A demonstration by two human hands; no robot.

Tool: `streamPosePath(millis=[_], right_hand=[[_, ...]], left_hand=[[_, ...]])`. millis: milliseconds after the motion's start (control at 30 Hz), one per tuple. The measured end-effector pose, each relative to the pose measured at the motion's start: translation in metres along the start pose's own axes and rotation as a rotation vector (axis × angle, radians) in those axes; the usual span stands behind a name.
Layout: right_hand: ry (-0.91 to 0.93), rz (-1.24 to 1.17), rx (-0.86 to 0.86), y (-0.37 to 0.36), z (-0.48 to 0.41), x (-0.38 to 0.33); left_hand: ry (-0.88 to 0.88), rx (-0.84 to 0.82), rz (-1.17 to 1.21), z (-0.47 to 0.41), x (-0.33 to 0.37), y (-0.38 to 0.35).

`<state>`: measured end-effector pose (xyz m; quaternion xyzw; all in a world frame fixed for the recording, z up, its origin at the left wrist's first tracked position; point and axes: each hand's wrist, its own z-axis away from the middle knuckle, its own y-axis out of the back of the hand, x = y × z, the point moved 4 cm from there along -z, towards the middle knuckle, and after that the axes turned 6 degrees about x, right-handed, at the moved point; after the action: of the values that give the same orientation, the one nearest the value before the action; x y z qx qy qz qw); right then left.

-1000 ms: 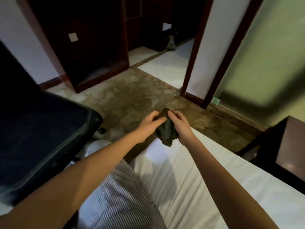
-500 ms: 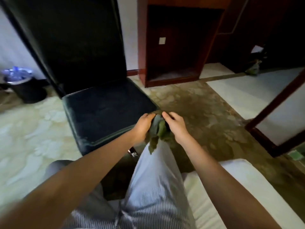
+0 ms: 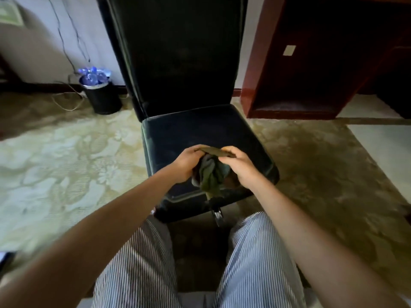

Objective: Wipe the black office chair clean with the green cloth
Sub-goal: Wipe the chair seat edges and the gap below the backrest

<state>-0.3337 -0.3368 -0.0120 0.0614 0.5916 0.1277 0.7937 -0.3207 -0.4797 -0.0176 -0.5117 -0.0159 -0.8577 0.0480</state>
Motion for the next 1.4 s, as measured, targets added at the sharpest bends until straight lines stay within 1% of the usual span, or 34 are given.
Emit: streamPosePath(millis=[67,167,300,367,433,467,500,533,567,633,667,700,767,833,933,1033,1167,1233,1300,1400], right_hand=[[-0.031,-0.06,0.006,-0.018,-0.017,-0.006],[-0.122,-0.171,-0.026,-0.052,-0.044,-0.017],[-0.162,-0.207,-0.093,-0.098,-0.082,-0.029],[-0.164,-0.228,-0.169,-0.116,-0.099,-0.03],[-0.143,-0.217,-0.299,-0.13,-0.114,-0.022],[-0.122,-0.164,-0.363,-0.139,-0.122,-0.016],[-0.099,-0.064,-0.413,-0.149,-0.13,-0.007],[-0.072,0.097,-0.433,-0.159,-0.138,0.005],[-0.044,0.326,-0.423,-0.167,-0.145,0.018],[0.02,0.808,-0.433,-0.185,-0.151,0.047],[0.054,0.949,-0.456,-0.192,-0.15,0.061],[0.087,1.021,-0.475,-0.197,-0.147,0.074],[0.171,1.074,-0.447,-0.197,-0.141,0.093],[0.225,1.082,-0.409,-0.194,-0.141,0.105],[0.246,1.108,-0.41,-0.191,-0.144,0.109],[0.269,1.124,-0.418,-0.187,-0.143,0.112],[0.308,1.141,-0.433,-0.174,-0.141,0.116],[0.315,1.141,-0.449,-0.167,-0.141,0.116],[0.306,1.156,-0.476,-0.159,-0.139,0.117],[0.283,1.18,-0.504,-0.149,-0.138,0.117]], left_hand=[[0.055,0.012,0.155,-0.011,0.001,0.018],[0.117,-0.049,0.32,-0.026,0.005,0.041],[0.135,-0.109,0.301,-0.049,0.013,0.073],[0.117,-0.041,0.273,-0.063,0.016,0.094],[0.103,0.064,0.321,-0.078,0.014,0.125],[0.075,0.096,0.364,-0.087,0.012,0.141],[0.037,0.115,0.423,-0.096,0.008,0.157],[0.009,0.13,0.469,-0.103,0.004,0.171],[0.017,0.123,0.519,-0.105,0.0,0.179],[0.041,0.051,0.613,-0.11,-0.011,0.187],[0.037,0.038,0.642,-0.113,-0.017,0.191],[0.026,0.033,0.653,-0.116,-0.022,0.194],[-0.01,0.029,0.683,-0.121,-0.031,0.202],[0.017,0.054,0.686,-0.126,-0.042,0.208],[0.07,0.088,0.725,-0.128,-0.055,0.21],[0.08,0.13,0.732,-0.125,-0.061,0.209],[0.07,0.28,0.756,-0.121,-0.072,0.215],[0.054,0.33,0.76,-0.12,-0.079,0.22],[0.072,0.402,0.741,-0.115,-0.084,0.223],[0.108,0.534,0.796,-0.109,-0.092,0.231]])
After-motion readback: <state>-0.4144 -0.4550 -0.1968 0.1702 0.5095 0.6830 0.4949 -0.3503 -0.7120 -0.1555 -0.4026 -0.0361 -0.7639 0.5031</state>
